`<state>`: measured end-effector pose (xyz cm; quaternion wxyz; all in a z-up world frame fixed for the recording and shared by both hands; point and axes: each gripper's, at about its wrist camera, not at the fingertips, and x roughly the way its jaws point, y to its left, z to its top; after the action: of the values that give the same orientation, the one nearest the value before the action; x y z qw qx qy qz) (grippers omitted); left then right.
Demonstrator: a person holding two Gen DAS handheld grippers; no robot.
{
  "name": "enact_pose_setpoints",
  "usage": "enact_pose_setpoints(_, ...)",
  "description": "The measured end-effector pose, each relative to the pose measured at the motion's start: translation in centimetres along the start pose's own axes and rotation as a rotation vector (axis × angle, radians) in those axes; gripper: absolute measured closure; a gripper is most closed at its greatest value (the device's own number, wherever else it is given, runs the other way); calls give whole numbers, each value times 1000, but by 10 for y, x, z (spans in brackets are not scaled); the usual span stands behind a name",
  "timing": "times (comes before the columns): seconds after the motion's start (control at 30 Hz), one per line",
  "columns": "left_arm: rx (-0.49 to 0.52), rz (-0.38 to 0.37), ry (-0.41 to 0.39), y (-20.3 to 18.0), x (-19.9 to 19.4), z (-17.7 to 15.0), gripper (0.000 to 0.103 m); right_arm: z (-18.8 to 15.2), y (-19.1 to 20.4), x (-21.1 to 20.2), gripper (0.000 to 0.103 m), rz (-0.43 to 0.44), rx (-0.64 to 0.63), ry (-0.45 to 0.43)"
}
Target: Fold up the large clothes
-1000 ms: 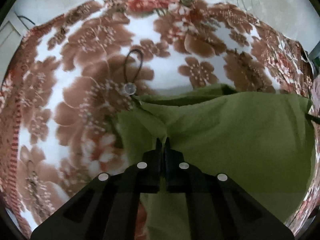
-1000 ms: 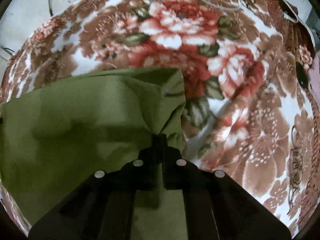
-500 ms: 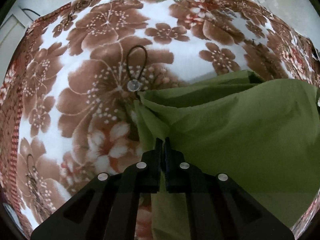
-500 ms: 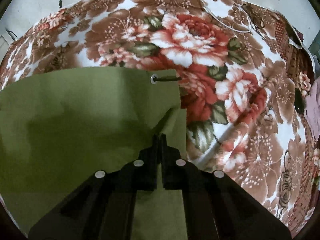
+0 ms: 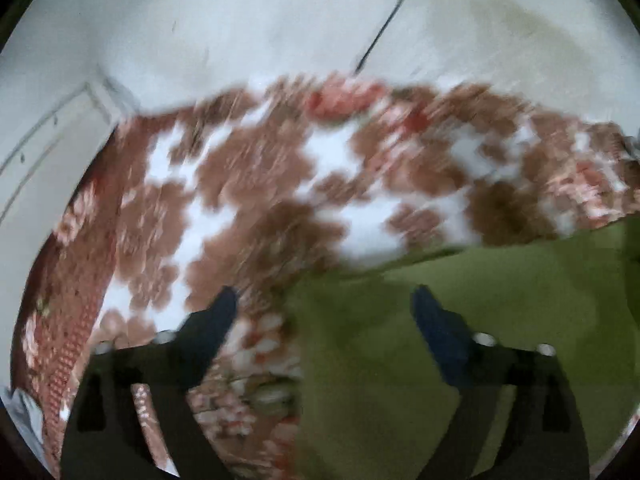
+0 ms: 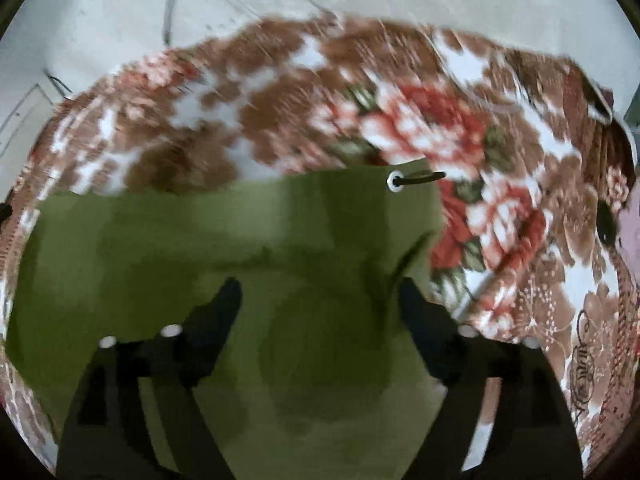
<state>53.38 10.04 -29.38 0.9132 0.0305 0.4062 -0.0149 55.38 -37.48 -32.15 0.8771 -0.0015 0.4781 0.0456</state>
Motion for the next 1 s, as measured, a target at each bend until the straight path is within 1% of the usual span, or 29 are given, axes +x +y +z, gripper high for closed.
enact_pose_setpoints(0.03, 0, -33, -22, -17, -12, -1, 5, -2, 16, -9, 16, -8, -20, -33)
enact_pose_setpoints(0.07, 2, -69, -26, -37, -20, -5, 5, -3, 27, -15, 13, -3, -35, -50)
enact_pose_setpoints(0.1, 9, -83, -22, -55, -23, -10, 5, -5, 39, -20, 9, 4, -51, -70)
enact_pose_setpoints(0.17, 37, -86, 11, -95, -23, -24, 5, -13, 65, -25, 5, 5, -70, -101)
enact_pose_setpoints(0.2, 51, -92, 18, -117, -21, -34, 5, -19, 76, -23, 5, 12, -63, -103)
enact_pose_setpoints(0.27, 73, -80, 22, -150, -14, -52, 5, -30, 96, -14, 5, 24, -61, -85)
enact_pose_setpoints(0.3, 76, -85, 50, -169, -4, -62, 5, -34, 105, -8, 5, 27, -67, -77)
enact_pose_setpoints(0.33, 75, -103, 68, -178, 2, -69, 5, -40, 116, 1, 5, 19, -82, -70)
enact_pose_setpoints(0.4, 86, -143, 116, -190, 16, -78, 5, -48, 124, 15, 5, -17, -117, -65)
enact_pose_setpoints(0.43, 93, -148, 135, -191, 23, -80, 5, -51, 125, 27, 5, -54, -133, -42)
enact_pose_setpoints(0.47, 103, -137, 143, -189, 27, -84, 5, -54, 120, 34, 5, -63, -129, -29)
enact_pose_setpoints(0.53, 147, -80, 161, -170, 41, -91, 5, -58, 106, 41, 5, -71, -115, -25)
enact_pose_setpoints(0.6, 165, -40, 160, -144, 47, -95, 4, -59, 92, 42, 5, -97, -111, -29)
enact_pose_setpoints(0.67, 162, 20, 155, -111, 49, -98, 4, -59, 77, 39, 5, -121, -119, -42)
enact_pose_setpoints(0.73, 129, 61, 185, -72, 55, -101, 4, -57, 62, 36, 5, -158, -142, -54)
enact_pose_setpoints(0.8, 110, 76, 204, -46, 59, -103, 4, -53, 39, 38, 5, -215, -169, -48)
enact_pose_setpoints(0.83, 112, 72, 205, -38, 60, -104, 4, -53, 29, 39, 5, -239, -177, -42)
enact_pose_setpoints(0.9, 124, 59, 205, -29, 61, -103, 4, -49, -5, 47, 5, -314, -174, -8)
enact_pose_setpoints(0.97, 141, 48, 206, -28, 63, -102, 4, -48, -44, 55, 5, -333, -117, 50)
enact_pose_setpoints(1.0, 147, 45, 205, -27, 64, -102, 4, -47, -57, 59, 5, -333, -98, 72)
